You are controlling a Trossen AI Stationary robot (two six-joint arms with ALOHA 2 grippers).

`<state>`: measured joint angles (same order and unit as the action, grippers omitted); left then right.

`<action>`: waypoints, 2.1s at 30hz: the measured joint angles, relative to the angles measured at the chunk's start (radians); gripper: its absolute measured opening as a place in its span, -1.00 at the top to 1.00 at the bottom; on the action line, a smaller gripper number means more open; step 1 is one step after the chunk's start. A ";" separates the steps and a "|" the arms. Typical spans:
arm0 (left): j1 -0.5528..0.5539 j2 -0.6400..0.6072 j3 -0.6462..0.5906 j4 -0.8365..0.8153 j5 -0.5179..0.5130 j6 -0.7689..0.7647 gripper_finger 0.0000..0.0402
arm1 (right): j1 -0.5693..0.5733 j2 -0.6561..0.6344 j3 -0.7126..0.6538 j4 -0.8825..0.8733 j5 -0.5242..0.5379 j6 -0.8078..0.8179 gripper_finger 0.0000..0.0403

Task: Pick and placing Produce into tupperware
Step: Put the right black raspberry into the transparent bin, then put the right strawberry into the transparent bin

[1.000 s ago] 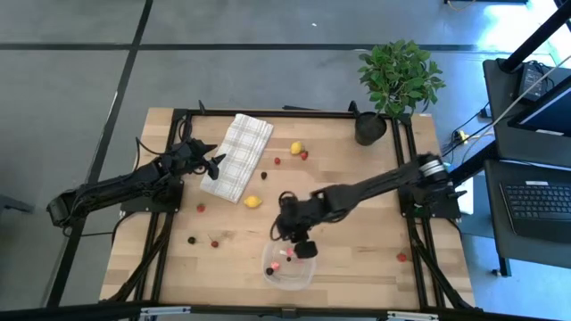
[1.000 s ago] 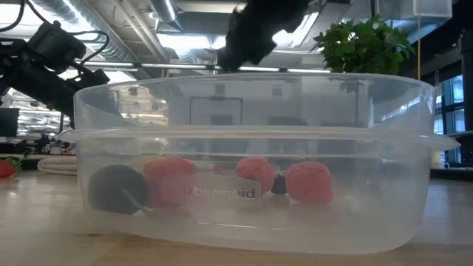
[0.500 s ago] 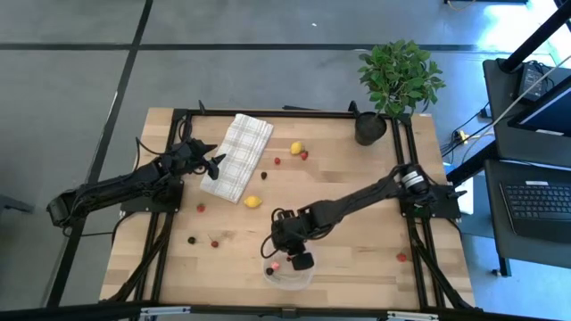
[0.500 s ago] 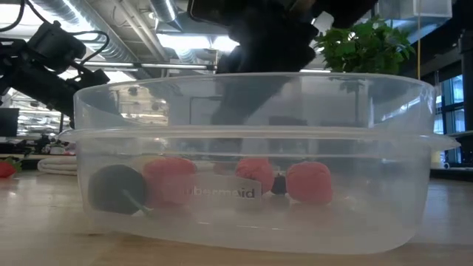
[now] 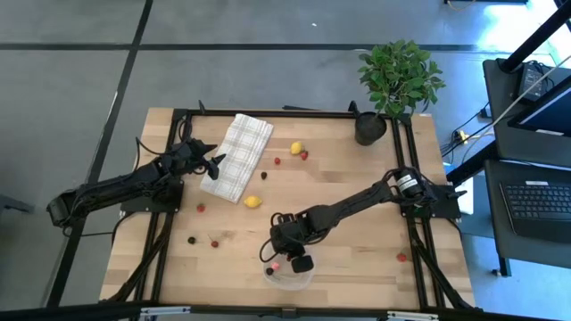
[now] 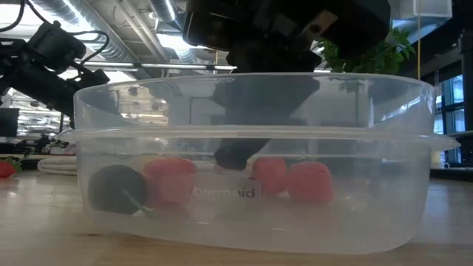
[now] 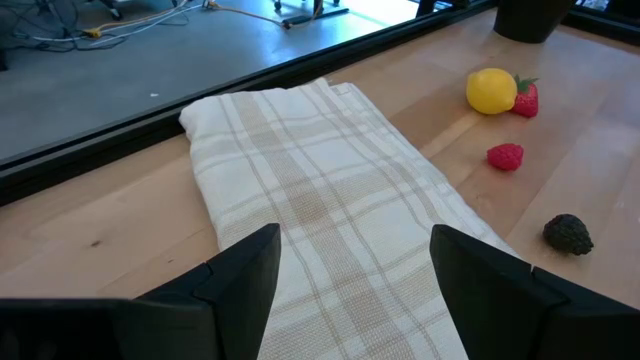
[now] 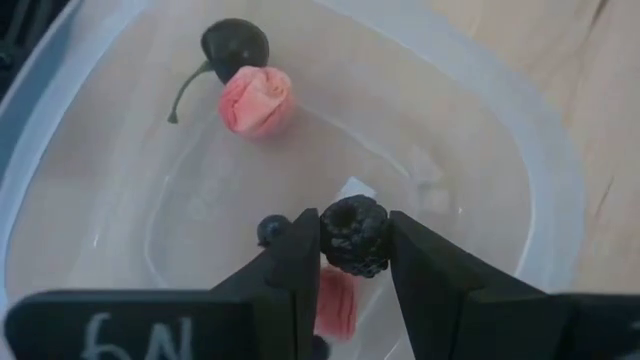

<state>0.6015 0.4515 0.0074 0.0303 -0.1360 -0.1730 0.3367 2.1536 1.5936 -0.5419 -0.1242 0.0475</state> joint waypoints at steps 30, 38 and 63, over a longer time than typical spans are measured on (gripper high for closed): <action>0.000 0.000 0.000 0.000 0.008 -0.004 -0.25 | -0.007 -0.025 -0.001 -0.093 -0.001 0.003 0.11; 0.000 0.000 0.000 -0.001 0.010 -0.016 -0.25 | -0.012 -0.158 -0.001 -0.248 -0.008 0.118 0.12; 0.000 0.000 0.000 -0.004 0.027 -0.035 -0.25 | 0.270 -0.447 -0.003 -1.027 0.078 0.781 0.12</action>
<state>0.6017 0.4515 0.0077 0.0261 -0.1093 -0.2080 0.6069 1.7069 1.5908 -1.5693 -0.0460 0.8288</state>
